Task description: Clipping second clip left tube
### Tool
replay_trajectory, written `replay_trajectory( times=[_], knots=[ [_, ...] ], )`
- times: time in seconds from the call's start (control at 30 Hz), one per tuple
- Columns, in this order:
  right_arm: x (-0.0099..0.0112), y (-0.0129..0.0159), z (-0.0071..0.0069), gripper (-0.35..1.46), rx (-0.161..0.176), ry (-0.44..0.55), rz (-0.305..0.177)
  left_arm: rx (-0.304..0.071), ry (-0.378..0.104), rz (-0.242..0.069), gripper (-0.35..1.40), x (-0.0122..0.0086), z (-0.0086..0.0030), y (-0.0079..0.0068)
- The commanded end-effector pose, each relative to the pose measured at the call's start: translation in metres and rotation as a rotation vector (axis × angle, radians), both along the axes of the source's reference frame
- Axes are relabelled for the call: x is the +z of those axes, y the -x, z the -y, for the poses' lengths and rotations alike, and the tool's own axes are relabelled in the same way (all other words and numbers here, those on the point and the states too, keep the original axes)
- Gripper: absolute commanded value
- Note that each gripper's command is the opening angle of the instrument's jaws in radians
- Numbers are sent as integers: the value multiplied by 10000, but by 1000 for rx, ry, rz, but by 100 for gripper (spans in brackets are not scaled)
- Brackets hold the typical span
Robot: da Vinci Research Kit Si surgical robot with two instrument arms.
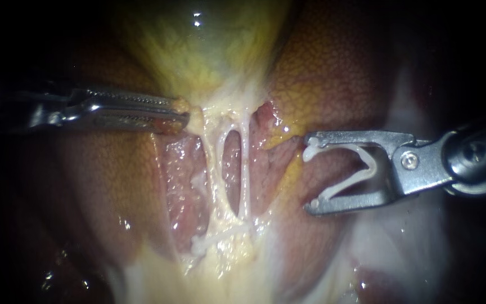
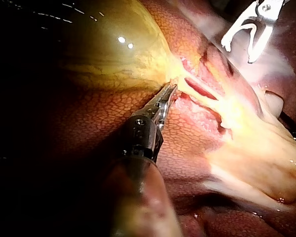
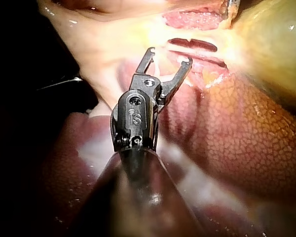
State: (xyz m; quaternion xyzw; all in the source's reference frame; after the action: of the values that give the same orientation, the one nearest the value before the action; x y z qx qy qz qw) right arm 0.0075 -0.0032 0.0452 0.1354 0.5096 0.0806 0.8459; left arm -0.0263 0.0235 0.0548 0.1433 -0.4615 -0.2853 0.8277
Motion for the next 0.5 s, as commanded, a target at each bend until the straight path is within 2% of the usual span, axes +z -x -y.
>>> replay_trajectory(
  times=[0.03,0.23,0.37,0.5],
  knots=[
    [0,0,0,50,0,0,0,-1,0,-1,-35,0,0,0],
    [0,0,0,50,-2,-1,-2,1,-5,1,-35,-12,-1,-3],
    [0,0,0,49,-4,-2,-4,7,-17,7,-35,-33,-5,-11],
    [0,0,0,49,-4,-2,-4,-9,-17,2,-35,-56,-12,-24]
  ],
)
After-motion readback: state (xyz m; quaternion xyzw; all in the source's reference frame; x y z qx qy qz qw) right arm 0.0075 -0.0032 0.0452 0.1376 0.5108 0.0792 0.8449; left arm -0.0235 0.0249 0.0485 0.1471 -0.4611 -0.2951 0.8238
